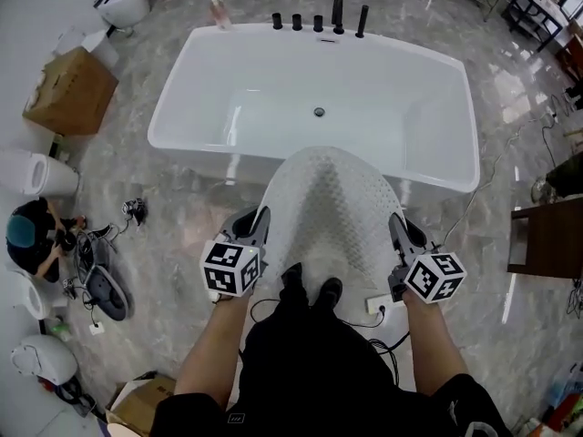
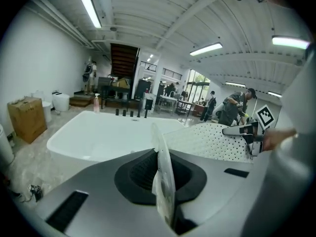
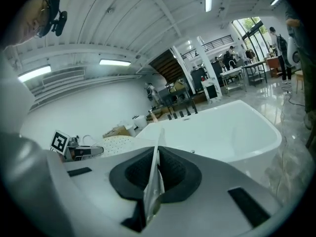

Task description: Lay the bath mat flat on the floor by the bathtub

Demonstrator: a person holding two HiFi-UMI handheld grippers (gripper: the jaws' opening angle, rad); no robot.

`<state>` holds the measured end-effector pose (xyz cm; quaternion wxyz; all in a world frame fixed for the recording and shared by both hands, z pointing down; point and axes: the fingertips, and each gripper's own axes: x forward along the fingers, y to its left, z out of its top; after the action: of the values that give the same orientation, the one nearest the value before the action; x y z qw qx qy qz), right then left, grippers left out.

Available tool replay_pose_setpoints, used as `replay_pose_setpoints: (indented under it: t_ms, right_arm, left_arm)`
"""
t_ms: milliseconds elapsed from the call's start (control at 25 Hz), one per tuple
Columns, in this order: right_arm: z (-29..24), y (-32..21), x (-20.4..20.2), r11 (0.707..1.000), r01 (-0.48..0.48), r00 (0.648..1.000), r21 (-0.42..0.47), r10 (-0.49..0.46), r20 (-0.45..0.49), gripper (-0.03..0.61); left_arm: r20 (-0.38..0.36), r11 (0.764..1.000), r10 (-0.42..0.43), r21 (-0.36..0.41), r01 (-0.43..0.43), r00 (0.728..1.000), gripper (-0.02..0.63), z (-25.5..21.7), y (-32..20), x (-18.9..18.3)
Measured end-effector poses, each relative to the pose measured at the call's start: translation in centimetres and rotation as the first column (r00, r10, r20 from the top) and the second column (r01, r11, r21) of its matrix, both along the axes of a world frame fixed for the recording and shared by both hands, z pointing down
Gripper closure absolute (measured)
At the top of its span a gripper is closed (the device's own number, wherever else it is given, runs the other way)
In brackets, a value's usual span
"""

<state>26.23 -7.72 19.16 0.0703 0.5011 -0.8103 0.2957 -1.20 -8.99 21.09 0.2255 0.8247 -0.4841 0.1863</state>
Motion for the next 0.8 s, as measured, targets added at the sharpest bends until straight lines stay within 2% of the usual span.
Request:
replay_pose_setpoints:
  t_ms: [280,520,800]
  right_arm:
    - [6.2,-1.0,-2.8,0.992,-0.003,0.999,-0.124,-0.004,-0.053,0.557]
    - [11.9,-1.9,-5.8,0.981,-0.005,0.997,-0.193,-0.011,-0.082,0.557]
    - [18.9,-2.1,-7.5,0.968,0.010,0.996,-0.251,-0.032,-0.083,0.557]
  left_arm:
    - [-0.029,0.992,0.001,-0.126,-0.004,1.000,0.595,7.3,-0.1,-3.0]
    - [-0.035,0.982,0.020,-0.186,-0.026,0.999,0.595,13.3,-0.6,-5.9]
    - [-0.014,0.969,-0.003,-0.248,-0.001,1.000,0.595,20.1,-0.9,-6.7]
